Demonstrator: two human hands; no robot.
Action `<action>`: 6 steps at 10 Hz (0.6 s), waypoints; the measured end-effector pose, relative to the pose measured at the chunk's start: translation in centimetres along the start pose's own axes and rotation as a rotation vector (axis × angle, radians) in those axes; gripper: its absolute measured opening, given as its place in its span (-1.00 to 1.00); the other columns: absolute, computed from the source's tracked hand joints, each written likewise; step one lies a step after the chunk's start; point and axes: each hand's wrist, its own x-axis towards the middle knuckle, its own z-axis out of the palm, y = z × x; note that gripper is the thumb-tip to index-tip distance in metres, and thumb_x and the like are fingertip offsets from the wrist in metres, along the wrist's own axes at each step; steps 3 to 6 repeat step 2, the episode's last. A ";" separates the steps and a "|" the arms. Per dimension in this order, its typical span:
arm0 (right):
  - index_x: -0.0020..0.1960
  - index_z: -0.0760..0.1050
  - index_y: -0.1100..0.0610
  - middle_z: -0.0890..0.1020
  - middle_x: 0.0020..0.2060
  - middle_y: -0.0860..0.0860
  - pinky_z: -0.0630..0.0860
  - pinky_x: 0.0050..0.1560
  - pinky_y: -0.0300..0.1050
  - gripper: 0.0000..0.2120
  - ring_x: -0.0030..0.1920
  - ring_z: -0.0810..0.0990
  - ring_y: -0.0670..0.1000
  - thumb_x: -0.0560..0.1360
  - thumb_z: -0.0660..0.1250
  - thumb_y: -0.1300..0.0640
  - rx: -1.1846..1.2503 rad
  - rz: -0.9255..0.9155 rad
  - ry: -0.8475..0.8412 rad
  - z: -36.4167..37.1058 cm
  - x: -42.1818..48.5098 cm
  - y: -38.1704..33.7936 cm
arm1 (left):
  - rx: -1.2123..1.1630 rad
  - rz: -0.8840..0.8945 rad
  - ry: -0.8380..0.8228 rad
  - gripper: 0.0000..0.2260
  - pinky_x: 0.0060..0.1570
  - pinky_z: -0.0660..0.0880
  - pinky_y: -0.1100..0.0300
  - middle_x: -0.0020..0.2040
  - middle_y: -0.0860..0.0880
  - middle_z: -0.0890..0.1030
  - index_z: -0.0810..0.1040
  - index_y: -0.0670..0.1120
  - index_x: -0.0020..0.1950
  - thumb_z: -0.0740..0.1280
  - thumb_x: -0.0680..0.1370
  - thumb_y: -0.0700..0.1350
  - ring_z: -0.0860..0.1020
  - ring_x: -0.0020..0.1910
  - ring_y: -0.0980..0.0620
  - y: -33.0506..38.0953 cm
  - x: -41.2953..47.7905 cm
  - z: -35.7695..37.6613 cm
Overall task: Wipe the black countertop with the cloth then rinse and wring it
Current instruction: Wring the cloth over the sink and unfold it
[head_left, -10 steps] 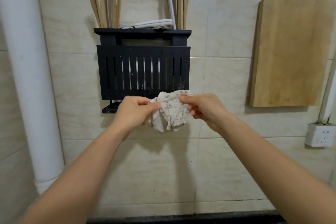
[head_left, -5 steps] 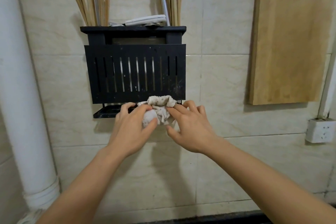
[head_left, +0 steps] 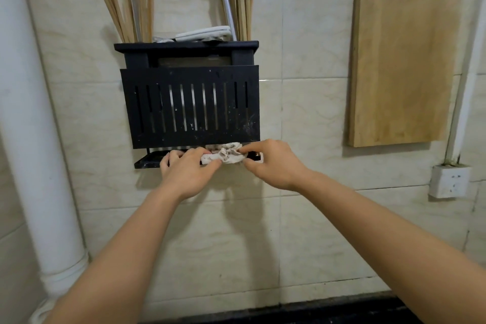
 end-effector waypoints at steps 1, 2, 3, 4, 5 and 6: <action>0.13 0.62 0.05 0.66 0.06 -0.02 0.41 0.22 0.07 -0.75 0.02 0.57 0.05 0.52 0.24 0.10 -0.062 -0.058 0.047 -0.3 -0.6 -0.7 | 0.141 -0.015 0.058 -0.49 0.40 0.03 -0.02 0.29 -0.12 0.34 0.35 -0.01 0.36 0.05 0.55 0.28 0.19 0.35 -0.17 -0.2 -0.2 0.8; 0.14 0.61 0.03 0.63 0.14 -0.04 0.38 0.26 0.06 -0.75 0.15 0.53 0.03 0.51 0.26 0.09 -0.073 -0.052 0.003 -1.3 -1.1 -1.0 | 0.086 0.038 0.164 -0.43 0.47 -0.03 -0.02 0.35 -0.14 0.31 0.27 -0.12 0.44 0.09 0.57 0.24 0.16 0.41 -0.15 -1.2 -1.0 1.3; 0.14 0.61 0.03 0.63 0.14 -0.04 0.38 0.26 0.06 -0.75 0.15 0.53 0.03 0.51 0.26 0.09 -0.073 -0.052 0.003 -1.3 -1.1 -1.0 | 0.086 0.038 0.164 -0.43 0.47 -0.03 -0.02 0.35 -0.14 0.31 0.27 -0.12 0.44 0.09 0.57 0.24 0.16 0.41 -0.15 -1.2 -1.0 1.3; 0.14 0.61 0.03 0.63 0.14 -0.04 0.38 0.26 0.06 -0.75 0.15 0.53 0.03 0.51 0.26 0.09 -0.073 -0.052 0.003 -1.3 -1.1 -1.0 | 0.086 0.038 0.164 -0.43 0.47 -0.03 -0.02 0.35 -0.14 0.31 0.27 -0.12 0.44 0.09 0.57 0.24 0.16 0.41 -0.15 -1.2 -1.0 1.3; 0.14 0.61 0.03 0.63 0.14 -0.04 0.38 0.26 0.06 -0.75 0.15 0.53 0.03 0.51 0.26 0.09 -0.073 -0.052 0.003 -1.3 -1.1 -1.0 | 0.086 0.038 0.164 -0.43 0.47 -0.03 -0.02 0.35 -0.14 0.31 0.27 -0.12 0.44 0.09 0.57 0.24 0.16 0.41 -0.15 -1.2 -1.0 1.3; 0.14 0.61 0.03 0.63 0.14 -0.04 0.38 0.26 0.06 -0.75 0.15 0.53 0.03 0.51 0.26 0.09 -0.073 -0.052 0.003 -1.3 -1.1 -1.0 | 0.086 0.038 0.164 -0.43 0.47 -0.03 -0.02 0.35 -0.14 0.31 0.27 -0.12 0.44 0.09 0.57 0.24 0.16 0.41 -0.15 -1.2 -1.0 1.3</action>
